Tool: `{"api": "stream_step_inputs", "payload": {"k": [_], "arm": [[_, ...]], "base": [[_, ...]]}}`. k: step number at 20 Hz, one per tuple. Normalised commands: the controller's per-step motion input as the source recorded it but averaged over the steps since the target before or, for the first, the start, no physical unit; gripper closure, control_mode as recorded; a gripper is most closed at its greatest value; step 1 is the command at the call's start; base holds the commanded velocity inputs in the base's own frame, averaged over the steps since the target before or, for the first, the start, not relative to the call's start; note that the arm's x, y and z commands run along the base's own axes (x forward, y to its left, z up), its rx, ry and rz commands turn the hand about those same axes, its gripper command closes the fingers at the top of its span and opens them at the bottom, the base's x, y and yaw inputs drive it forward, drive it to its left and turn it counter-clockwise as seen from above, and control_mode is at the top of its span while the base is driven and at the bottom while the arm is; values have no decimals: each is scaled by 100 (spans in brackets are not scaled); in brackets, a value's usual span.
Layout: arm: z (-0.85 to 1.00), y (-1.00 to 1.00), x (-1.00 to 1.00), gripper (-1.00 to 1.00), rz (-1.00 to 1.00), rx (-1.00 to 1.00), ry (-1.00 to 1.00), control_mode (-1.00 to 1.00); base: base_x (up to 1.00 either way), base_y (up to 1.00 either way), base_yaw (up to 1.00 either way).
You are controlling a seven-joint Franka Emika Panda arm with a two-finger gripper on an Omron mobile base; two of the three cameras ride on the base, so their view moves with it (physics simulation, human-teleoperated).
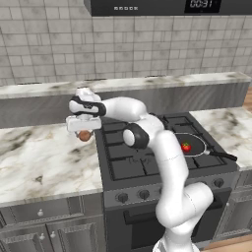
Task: Place the pan on the front right burner on the stove. Then place the tomato and the onion in the pan and turn on the front right burner.
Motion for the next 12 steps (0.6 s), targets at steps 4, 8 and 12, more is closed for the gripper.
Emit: {"api": "stream_step_inputs", "payload": {"k": [4, 8, 12], "arm": [[43, -29, -43, 100, 0, 0, 0, -100], [30, -36, -63, 100, 0, 0, -1, -100], [23, -39, -70, 100, 0, 0, -4, -100]], "base": [[0, 0, 0], [0, 0, 0], [0, 0, 0]]}}
